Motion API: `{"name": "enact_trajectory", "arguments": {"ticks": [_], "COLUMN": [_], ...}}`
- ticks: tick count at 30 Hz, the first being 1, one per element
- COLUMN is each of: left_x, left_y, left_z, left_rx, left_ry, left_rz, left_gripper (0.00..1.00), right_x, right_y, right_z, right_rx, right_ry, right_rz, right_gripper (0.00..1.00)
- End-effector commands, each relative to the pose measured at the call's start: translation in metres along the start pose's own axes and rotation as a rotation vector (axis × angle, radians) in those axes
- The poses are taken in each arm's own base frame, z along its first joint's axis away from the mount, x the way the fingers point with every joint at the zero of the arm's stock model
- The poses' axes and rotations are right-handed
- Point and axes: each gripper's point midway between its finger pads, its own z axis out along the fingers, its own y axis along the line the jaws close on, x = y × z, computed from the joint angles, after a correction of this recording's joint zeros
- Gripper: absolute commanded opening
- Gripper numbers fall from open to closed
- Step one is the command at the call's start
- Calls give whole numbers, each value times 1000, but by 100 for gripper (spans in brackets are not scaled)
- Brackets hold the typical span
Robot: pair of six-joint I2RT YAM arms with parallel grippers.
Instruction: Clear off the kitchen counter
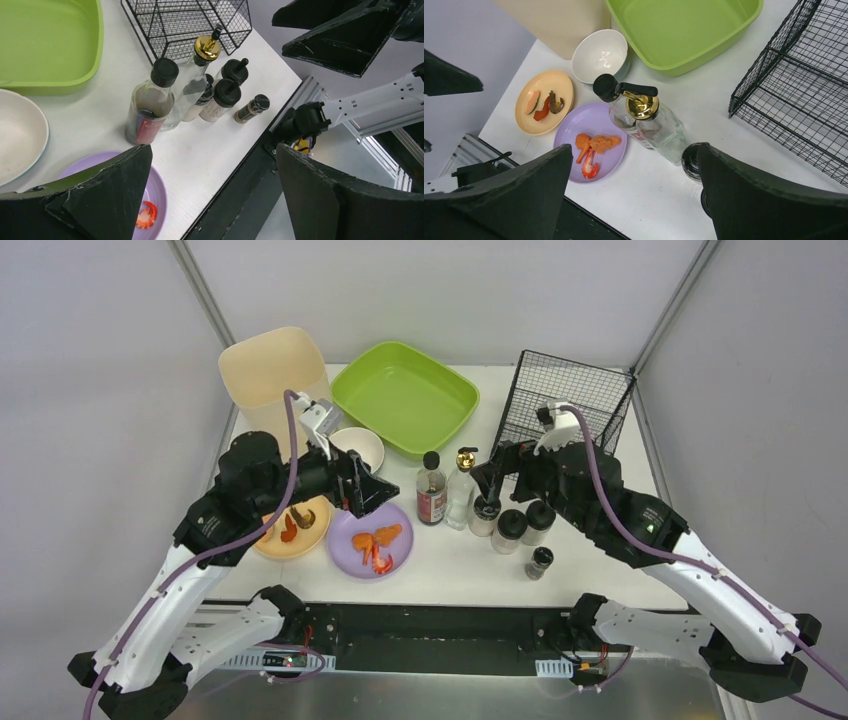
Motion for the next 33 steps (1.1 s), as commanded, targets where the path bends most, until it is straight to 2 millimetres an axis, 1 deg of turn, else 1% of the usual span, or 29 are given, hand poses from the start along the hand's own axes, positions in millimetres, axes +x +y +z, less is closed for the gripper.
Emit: {"name": "enact_trajectory", "arguments": {"ticks": [1,4,6,8,10,14,17,21,24,27,29,32,33], "left_x": [1,4,4,4,4,12,21,29,34,39,43,48,50], "left_y": [10,16,19,19,22,37,44,52,55,57,57,59,60], "left_z": [-10,-19,-25,-32,-39,-51,-56,-63,-66,-68,-68,-68,-67], "left_rx": [-68,-103,-123,-132,-152,-239,-268,-298,-309,-312,-309,-309,-309], "left_ry": [-61,-93,-116,-134,-150,-171,-162,-179,-183,-178,-175,-168,-162], "left_rz": [-22,-6,-5,-3,-6,-8,5,12,25,27,25,27,26], "left_gripper": [100,100,100,100,100,100,100,100,100,100,100,100,100], "right_x": [-10,-13,-14,-10,-6,5,9,18,26,38,46,55,57], "right_y": [-6,-11,-10,-7,-8,-10,-21,-20,-28,-30,-29,-16,-16], "right_z": [-1,-8,-14,-18,-20,-19,-12,-3,8,24,36,51,55], "right_rx": [28,36,12,-18,-17,-30,27,23,66,94,95,19,15], "right_ry": [-84,-122,-135,-121,-101,-78,-94,-81,-78,-40,-24,-21,-23], "right_rz": [25,95,94,74,77,38,34,30,6,-36,-61,-111,-117], "right_gripper": [99,99,99,99,99,99,99,99,99,94,91,92,92]}}
